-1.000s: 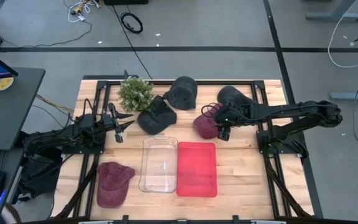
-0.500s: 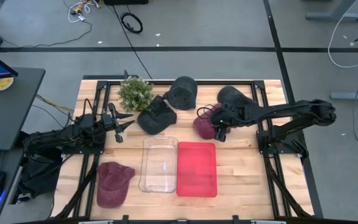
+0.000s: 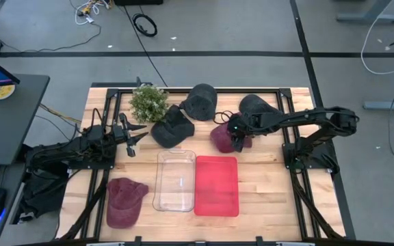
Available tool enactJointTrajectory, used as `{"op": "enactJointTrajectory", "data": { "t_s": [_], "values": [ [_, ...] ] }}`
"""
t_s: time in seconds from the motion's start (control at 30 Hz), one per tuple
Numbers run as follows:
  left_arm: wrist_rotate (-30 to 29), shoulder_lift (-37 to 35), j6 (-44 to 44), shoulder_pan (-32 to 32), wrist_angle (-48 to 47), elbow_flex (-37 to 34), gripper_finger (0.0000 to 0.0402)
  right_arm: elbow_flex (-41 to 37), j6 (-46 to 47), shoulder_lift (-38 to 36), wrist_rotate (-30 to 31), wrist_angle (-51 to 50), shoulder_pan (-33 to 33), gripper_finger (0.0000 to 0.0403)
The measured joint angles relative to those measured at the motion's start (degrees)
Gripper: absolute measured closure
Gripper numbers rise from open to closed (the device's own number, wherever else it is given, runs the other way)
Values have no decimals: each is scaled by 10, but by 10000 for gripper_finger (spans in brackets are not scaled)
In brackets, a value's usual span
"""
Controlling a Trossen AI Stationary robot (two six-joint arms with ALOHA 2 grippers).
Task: Pick & Place hat
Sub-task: Put the top red cap into the red bin
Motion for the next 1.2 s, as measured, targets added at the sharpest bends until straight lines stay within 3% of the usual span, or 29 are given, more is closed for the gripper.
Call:
{"op": "enactJointTrajectory", "data": {
  "t_s": [0.1,0.17,0.33,0.53,0.77,0.97,1.2],
  "values": [
    [0,0,0,0,0,0,268,0,0,6,-17,0,-7,214],
    [0,0,0,0,0,0,268,0,3,5,-21,0,-9,245],
    [0,0,0,0,0,0,268,0,-15,0,-40,-5,-8,382],
    [0,0,0,0,0,0,268,-1,-17,-36,-19,-16,-8,398],
    [0,0,0,0,0,0,268,-1,-18,-146,40,-24,25,401],
    [0,0,0,0,0,0,268,-1,-94,-214,37,-22,122,401],
    [0,0,0,0,0,0,268,-1,-150,-233,38,41,246,402]
  ]
}}
